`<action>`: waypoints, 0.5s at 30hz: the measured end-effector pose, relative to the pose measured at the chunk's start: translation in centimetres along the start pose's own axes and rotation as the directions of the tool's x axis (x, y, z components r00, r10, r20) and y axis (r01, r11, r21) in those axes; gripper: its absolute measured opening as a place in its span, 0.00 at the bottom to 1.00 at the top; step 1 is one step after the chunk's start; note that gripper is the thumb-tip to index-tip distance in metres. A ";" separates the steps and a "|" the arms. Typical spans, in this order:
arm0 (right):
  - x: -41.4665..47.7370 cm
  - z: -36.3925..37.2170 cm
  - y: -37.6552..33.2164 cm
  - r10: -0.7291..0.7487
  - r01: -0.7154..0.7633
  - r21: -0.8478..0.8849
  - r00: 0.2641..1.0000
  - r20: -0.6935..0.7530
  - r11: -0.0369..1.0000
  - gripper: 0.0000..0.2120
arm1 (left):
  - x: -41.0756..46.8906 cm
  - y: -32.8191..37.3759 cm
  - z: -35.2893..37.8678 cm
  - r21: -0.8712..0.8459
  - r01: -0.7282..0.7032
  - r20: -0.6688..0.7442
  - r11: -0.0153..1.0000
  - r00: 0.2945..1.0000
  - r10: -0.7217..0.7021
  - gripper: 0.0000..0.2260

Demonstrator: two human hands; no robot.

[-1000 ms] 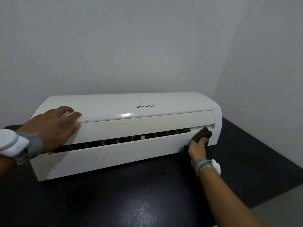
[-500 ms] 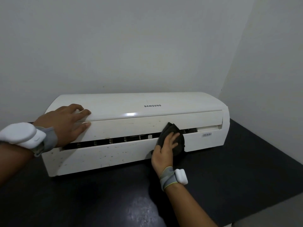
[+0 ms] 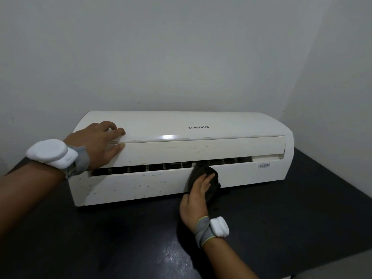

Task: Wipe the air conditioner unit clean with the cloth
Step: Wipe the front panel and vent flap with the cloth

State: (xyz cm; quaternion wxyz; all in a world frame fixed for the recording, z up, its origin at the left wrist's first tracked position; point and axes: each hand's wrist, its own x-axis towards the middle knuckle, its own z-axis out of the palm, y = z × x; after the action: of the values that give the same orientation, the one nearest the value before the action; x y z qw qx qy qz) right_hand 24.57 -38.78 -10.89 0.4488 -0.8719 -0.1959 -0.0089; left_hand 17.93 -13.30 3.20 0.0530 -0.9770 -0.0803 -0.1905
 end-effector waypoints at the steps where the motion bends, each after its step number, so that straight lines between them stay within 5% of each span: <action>1: 0.0 -0.2 0.0 0.024 -0.024 0.035 1.000 0.007 0.999 0.35 | 0.0 0.0 0.0 0.002 0.000 -0.002 1.000 1.000 0.000 0.19; 9: 2.9 -3.9 -0.2 0.239 -0.225 0.102 0.956 -0.167 0.969 0.32 | 0.1 0.3 -0.5 0.066 0.035 0.042 0.997 0.998 -0.038 0.18; 15: 1.2 -0.4 -3.0 0.048 -0.052 -0.015 0.978 -0.203 0.999 0.28 | 0.3 0.6 -0.5 0.103 0.037 0.025 0.994 0.999 -0.039 0.18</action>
State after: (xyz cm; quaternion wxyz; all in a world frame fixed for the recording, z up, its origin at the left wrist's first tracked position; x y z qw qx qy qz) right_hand 24.73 -37.12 -8.07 0.4577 -0.8755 -0.1271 -0.0882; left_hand 18.12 -13.95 3.76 0.0981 -0.9737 -0.1092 -0.1741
